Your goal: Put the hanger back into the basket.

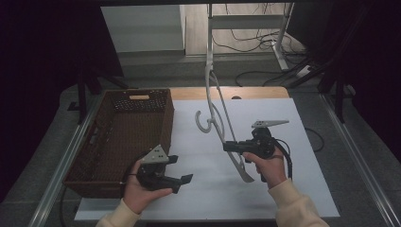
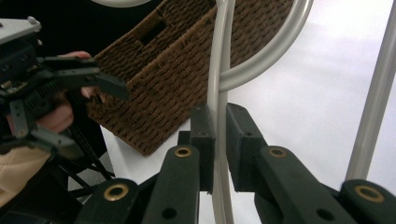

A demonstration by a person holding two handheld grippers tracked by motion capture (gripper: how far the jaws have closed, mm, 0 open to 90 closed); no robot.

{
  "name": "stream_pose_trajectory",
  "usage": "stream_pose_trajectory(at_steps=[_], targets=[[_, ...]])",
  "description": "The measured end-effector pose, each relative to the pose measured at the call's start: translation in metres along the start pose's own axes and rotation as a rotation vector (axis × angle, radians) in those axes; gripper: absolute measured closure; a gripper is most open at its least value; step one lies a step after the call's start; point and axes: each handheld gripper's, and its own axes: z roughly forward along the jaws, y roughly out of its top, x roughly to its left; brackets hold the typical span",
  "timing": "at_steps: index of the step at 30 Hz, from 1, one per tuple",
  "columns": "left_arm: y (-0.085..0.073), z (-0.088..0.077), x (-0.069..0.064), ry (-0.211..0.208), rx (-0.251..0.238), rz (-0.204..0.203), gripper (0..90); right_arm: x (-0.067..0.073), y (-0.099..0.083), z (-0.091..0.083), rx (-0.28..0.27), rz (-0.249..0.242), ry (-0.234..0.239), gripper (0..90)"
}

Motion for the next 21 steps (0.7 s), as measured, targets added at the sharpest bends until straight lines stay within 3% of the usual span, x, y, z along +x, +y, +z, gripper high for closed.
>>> stream_pose_trajectory(at_steps=[3, 12, 21], targets=[[0.005, 0.015, -0.004, -0.056, -0.005, 0.003, 17.2, 0.001, 0.000, 0.000, -0.006, 0.007, 0.000, 81.7], [0.013, 0.038, -0.006, -0.149, -0.014, -0.023, 19.1, 0.000, -0.001, 0.000, -0.014, 0.005, -0.007, 81.7], [0.021, 0.064, -0.012, -0.181, -0.013, -0.012, 20.1, 0.002, 0.000, 0.000, -0.035, 0.007, -0.012, 81.6]])
